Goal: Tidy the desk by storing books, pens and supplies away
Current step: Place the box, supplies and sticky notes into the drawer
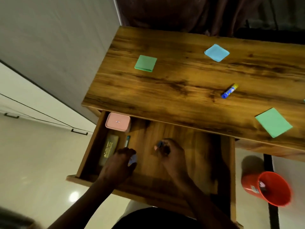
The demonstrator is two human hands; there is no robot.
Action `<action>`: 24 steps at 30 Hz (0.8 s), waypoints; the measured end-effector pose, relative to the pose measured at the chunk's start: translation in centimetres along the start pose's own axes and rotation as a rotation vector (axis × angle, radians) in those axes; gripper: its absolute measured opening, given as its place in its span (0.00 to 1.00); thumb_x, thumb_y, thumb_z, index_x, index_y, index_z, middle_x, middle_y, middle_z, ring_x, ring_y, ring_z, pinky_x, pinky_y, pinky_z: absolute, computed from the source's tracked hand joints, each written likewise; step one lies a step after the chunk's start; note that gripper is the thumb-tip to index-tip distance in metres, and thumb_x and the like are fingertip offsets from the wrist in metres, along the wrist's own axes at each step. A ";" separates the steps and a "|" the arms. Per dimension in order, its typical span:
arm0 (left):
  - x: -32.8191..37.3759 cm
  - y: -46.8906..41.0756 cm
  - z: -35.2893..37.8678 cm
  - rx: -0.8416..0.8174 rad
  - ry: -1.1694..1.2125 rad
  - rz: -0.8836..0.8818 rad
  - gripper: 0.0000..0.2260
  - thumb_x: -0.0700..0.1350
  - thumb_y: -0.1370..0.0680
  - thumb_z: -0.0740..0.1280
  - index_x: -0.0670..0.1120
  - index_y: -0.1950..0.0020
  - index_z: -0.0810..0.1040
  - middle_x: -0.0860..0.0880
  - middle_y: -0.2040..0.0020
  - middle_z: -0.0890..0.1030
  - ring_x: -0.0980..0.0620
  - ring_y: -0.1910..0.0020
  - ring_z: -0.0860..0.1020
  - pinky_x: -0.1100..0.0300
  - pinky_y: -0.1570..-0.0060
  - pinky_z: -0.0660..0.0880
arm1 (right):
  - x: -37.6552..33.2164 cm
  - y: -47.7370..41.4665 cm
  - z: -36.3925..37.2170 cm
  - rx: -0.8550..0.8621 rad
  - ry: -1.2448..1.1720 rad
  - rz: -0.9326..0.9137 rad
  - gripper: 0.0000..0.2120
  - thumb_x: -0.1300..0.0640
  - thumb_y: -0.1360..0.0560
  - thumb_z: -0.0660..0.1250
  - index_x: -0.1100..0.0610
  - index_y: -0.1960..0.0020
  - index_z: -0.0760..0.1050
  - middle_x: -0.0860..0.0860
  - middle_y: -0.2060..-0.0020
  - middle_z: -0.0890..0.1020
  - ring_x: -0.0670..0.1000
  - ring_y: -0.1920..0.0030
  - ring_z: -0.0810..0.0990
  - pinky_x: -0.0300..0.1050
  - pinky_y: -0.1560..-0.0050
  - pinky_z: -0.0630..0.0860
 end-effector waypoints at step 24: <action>-7.5 -1.4 2.4 -0.277 -0.145 -0.014 0.16 0.47 0.19 0.67 0.47 0.32 0.74 0.46 0.35 0.76 0.47 0.39 0.77 0.55 0.42 0.78 | -3.0 -6.5 12.6 -0.157 0.295 0.016 0.17 0.50 0.26 0.76 0.52 0.39 0.79 0.48 0.44 0.85 0.48 0.45 0.84 0.42 0.49 0.82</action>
Point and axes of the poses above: each hand's wrist, its own y-axis away from the middle knuckle, its own z-axis out of the palm, x = y × z, the point moved 2 cm from there along -y, towards the middle knuckle
